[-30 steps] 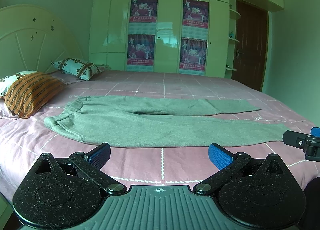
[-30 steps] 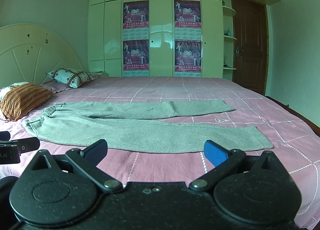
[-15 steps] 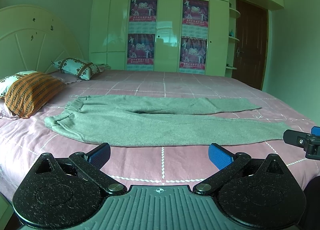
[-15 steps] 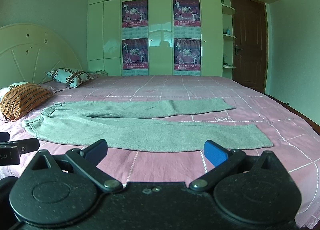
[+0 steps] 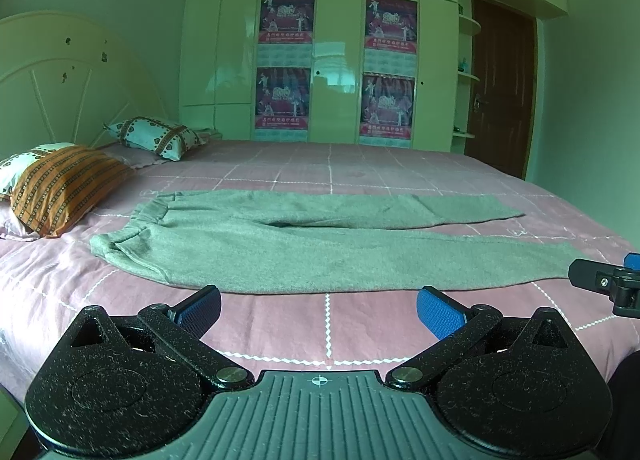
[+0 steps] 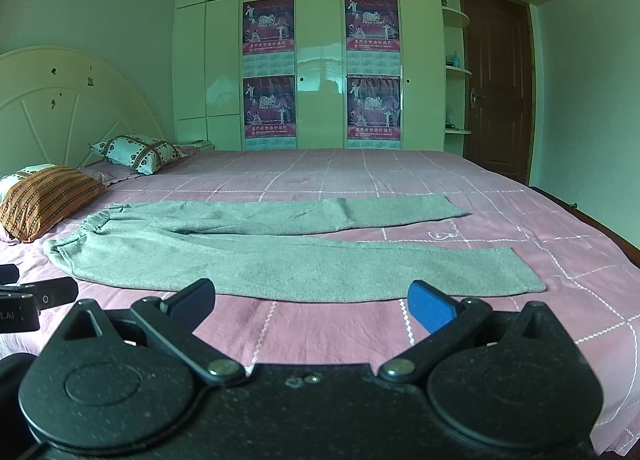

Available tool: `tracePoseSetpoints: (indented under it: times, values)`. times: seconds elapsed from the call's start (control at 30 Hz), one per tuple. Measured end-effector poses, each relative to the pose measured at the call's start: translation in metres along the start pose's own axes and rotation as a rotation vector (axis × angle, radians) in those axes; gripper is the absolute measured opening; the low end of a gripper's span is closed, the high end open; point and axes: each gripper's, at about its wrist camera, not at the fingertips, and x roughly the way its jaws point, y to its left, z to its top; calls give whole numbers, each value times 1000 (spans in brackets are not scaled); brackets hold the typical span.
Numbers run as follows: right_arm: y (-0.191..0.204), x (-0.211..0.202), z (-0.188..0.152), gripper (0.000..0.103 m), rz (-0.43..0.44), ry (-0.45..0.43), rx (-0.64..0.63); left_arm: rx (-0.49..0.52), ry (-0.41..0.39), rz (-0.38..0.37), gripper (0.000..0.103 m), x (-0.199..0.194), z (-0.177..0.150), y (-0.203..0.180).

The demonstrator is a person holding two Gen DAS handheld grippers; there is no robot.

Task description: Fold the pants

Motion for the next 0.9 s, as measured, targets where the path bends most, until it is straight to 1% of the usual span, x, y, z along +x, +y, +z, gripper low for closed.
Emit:
tracePoseSetpoints:
  times: [0.9]
  values:
    - [-1, 1, -1, 97, 0, 4, 2, 12, 2, 1, 103, 1, -2, -2]
